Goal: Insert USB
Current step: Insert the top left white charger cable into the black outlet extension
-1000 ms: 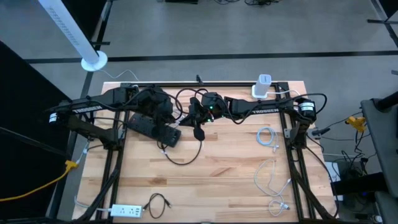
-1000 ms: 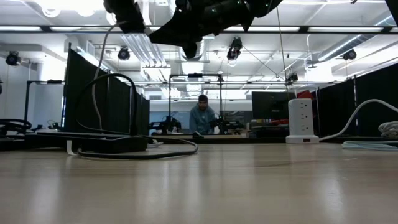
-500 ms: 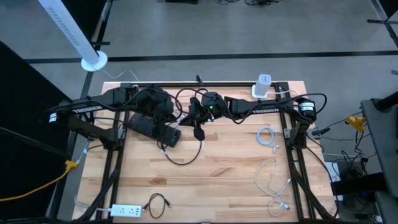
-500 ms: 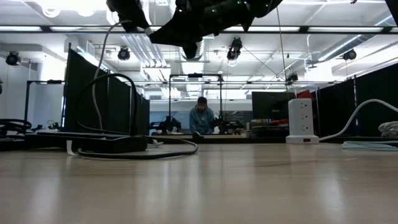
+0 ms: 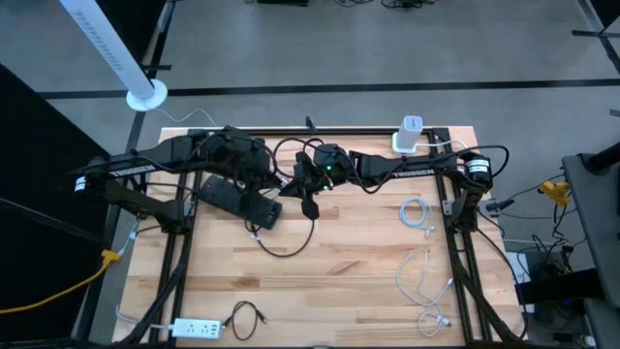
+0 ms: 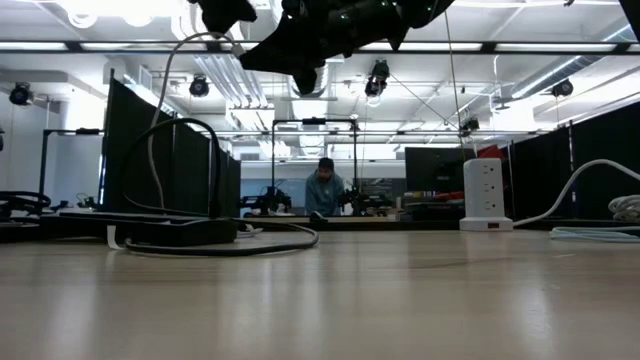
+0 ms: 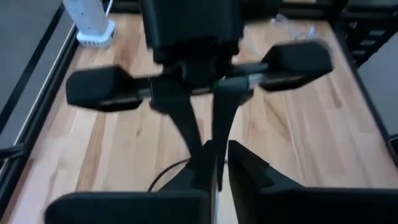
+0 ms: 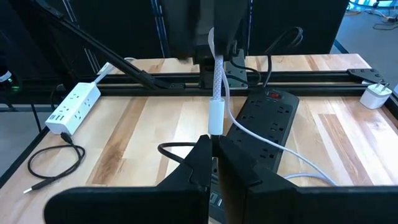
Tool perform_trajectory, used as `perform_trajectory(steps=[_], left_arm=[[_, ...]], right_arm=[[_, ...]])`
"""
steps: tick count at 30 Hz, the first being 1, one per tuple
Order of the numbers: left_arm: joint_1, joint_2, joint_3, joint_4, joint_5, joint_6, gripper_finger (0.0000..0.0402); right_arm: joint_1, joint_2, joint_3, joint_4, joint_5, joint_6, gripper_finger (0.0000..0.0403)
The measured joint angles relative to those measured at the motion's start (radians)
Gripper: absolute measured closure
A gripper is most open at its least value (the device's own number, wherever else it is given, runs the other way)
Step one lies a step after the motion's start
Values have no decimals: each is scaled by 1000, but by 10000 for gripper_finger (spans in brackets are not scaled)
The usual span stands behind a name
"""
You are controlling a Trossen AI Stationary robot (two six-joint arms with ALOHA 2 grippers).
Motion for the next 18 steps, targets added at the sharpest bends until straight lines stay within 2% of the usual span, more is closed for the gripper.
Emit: perform_trajectory(steps=[5, 13, 15, 16, 18], left_arm=[[0, -9, 0, 45, 1, -12, 326], [0, -11, 0, 32, -4, -20, 240], [1, -11, 0, 13, -5, -31, 244], [1, -11, 0, 10, -4, -33, 258], [1, -11, 0, 8, 0, -36, 313]], right_arm=[[0, 0, 0, 0, 0, 0, 403], [0, 0, 0, 0, 0, 0, 403], [0, 0, 0, 0, 0, 0, 403], [0, 0, 0, 0, 0, 0, 403], [0, 0, 0, 0, 0, 0, 403]])
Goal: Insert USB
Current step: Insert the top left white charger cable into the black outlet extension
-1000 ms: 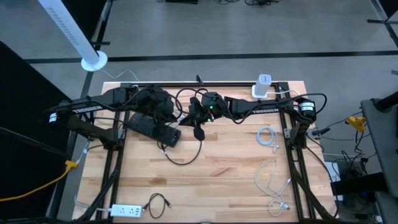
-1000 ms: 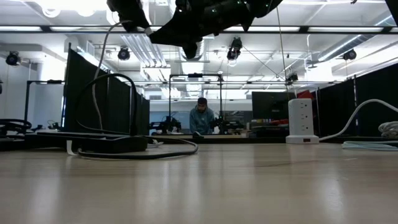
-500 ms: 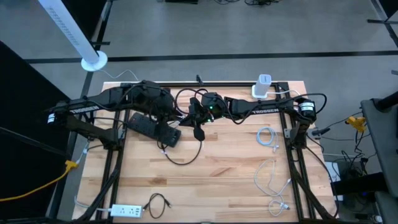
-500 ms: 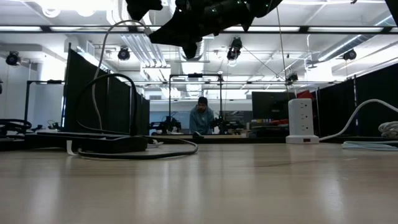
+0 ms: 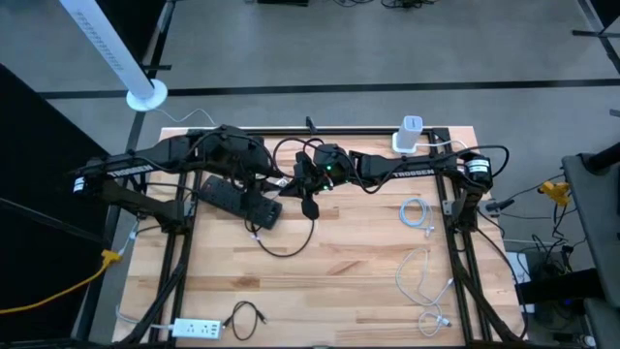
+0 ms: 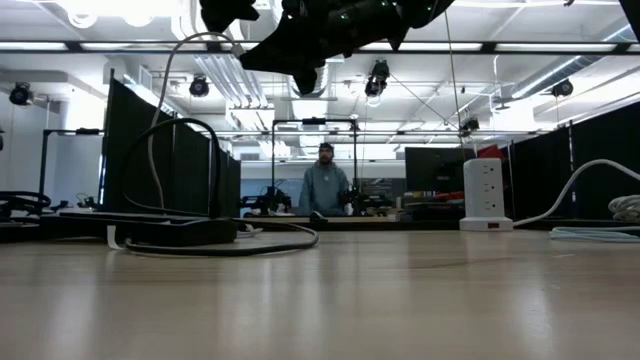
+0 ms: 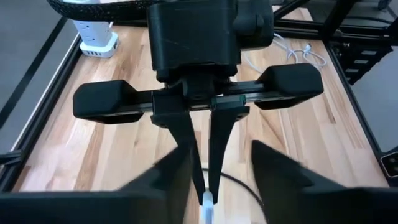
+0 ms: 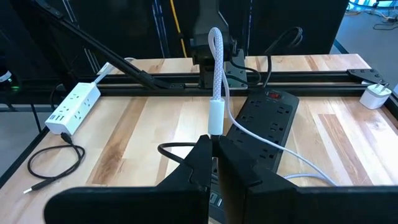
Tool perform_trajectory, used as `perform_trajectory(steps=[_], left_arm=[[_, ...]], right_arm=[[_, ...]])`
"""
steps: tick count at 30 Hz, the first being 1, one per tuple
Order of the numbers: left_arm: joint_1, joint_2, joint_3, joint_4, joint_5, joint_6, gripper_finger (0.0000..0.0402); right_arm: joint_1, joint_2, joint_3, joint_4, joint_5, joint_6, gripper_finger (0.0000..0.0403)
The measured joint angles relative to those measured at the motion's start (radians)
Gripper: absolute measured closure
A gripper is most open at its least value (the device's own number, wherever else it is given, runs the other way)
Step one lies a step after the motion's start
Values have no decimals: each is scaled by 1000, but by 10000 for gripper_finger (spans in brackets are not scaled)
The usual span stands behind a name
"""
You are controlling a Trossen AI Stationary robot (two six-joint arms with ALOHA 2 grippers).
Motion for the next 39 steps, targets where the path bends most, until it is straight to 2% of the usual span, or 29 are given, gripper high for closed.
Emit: perform_trajectory(steps=[2, 3, 7, 15, 20, 27, 30, 32, 37, 39], left_arm=[[-1, 0, 0, -1, 3, -3, 375], [-1, 0, 0, -2, 5, -3, 386], [-1, 0, 0, -6, 8, 1, 399], [-1, 0, 0, -58, -20, 25, 398], [-1, 0, 0, -45, -24, 35, 364], [-1, 0, 0, 32, -24, 35, 266], [-1, 0, 0, 56, -14, 34, 248], [-1, 0, 0, 74, 1, 25, 262], [-1, 0, 0, 132, 52, -14, 376], [-1, -1, 0, 163, 60, -35, 393]], right_arm=[[0, 0, 0, 0, 0, 0, 403], [0, 0, 0, 0, 0, 0, 403], [0, 0, 0, 0, 0, 0, 403], [0, 0, 0, 0, 0, 0, 403], [0, 0, 0, 0, 0, 0, 403], [0, 0, 0, 0, 1, 0, 403], [0, 0, 0, 0, 1, 0, 403], [0, 0, 0, 0, 1, 0, 403], [0, 0, 0, 1, 1, 0, 403], [0, 0, 0, 1, 1, 0, 403]])
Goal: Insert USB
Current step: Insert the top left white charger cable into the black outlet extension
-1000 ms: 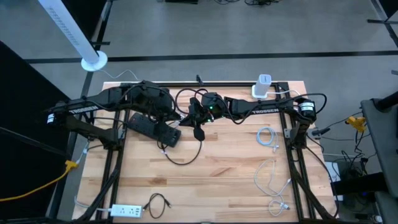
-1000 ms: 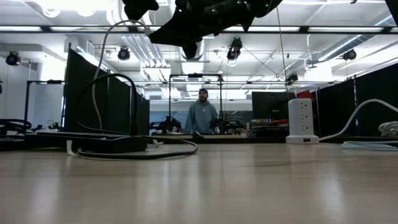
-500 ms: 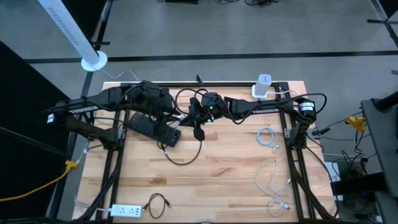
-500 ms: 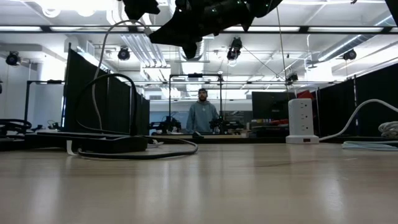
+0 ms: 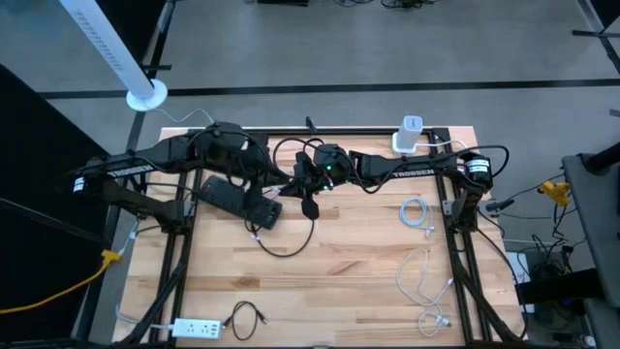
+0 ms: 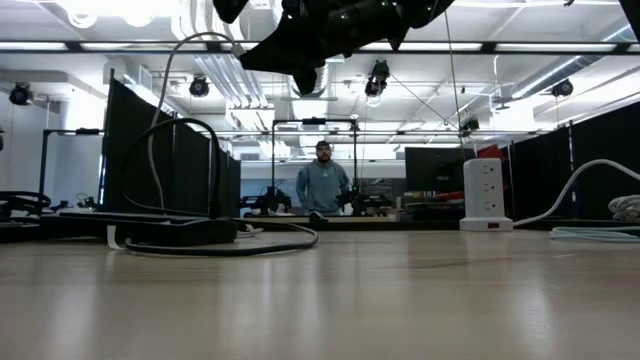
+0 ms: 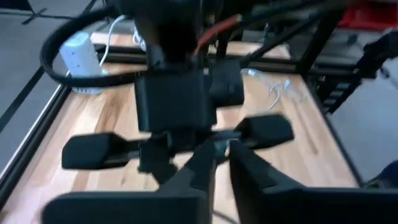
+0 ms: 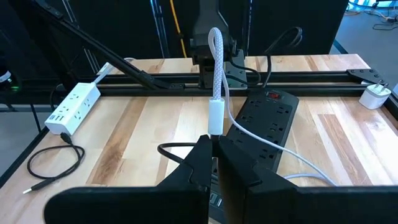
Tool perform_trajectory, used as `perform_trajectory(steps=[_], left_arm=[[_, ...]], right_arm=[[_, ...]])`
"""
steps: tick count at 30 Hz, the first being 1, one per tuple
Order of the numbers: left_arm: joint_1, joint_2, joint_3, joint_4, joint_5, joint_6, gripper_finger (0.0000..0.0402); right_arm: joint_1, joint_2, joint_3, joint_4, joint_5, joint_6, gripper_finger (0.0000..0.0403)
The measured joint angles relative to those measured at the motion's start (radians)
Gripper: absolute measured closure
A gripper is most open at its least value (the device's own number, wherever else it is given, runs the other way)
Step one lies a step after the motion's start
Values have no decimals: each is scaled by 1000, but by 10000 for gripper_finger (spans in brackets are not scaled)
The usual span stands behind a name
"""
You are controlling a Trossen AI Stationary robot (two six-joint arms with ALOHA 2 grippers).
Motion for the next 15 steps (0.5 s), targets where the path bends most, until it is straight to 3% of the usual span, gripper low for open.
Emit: perform_trajectory(steps=[15], left_arm=[[-6, -8, -1, 314, 180, -121, 401]], right_arm=[[0, 0, 0, 5, 0, 0, 403]])
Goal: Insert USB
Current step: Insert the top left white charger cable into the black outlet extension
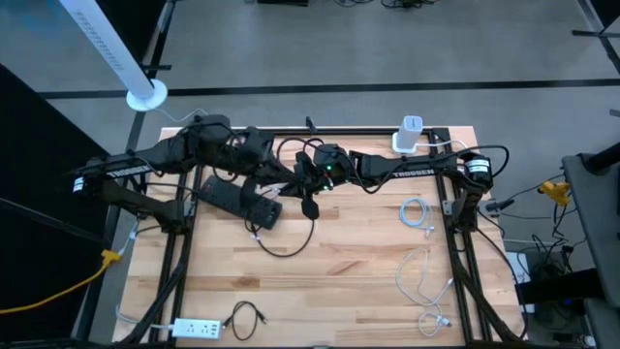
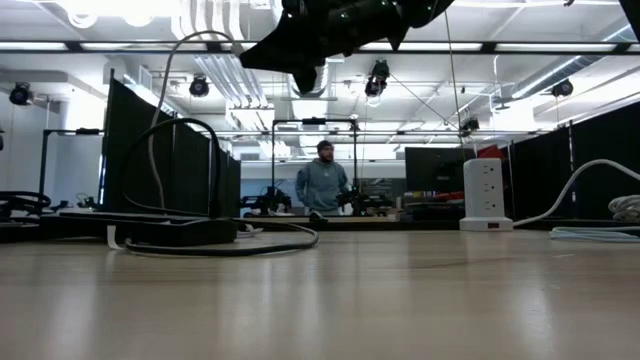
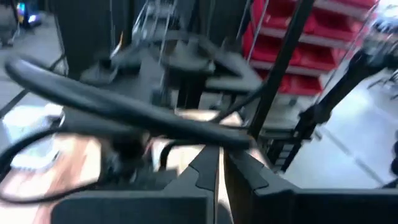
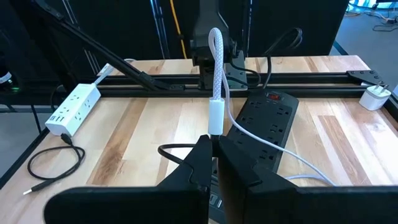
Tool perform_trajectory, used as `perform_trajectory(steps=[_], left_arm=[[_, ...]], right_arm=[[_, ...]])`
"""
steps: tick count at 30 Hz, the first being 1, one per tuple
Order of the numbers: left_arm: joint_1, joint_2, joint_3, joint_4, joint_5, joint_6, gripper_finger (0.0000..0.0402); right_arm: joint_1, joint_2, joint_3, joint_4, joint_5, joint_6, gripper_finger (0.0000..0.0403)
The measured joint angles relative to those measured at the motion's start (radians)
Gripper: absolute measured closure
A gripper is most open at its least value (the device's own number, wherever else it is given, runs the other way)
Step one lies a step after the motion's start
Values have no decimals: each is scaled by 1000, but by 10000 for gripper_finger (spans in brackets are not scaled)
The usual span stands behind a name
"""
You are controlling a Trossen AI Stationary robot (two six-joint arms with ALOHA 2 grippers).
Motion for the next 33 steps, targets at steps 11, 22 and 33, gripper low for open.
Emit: perform_trajectory(steps=[11, 22, 33], left_arm=[[0, -38, -1, 167, 53, -56, 402], [0, -44, -1, 260, 44, -133, 349], [0, -46, 0, 302, 99, -133, 375]], right_arm=[[0, 0, 0, -9, 1, 0, 403], [0, 0, 0, -6, 1, -1, 403], [0, 0, 0, -5, 0, 0, 403]])
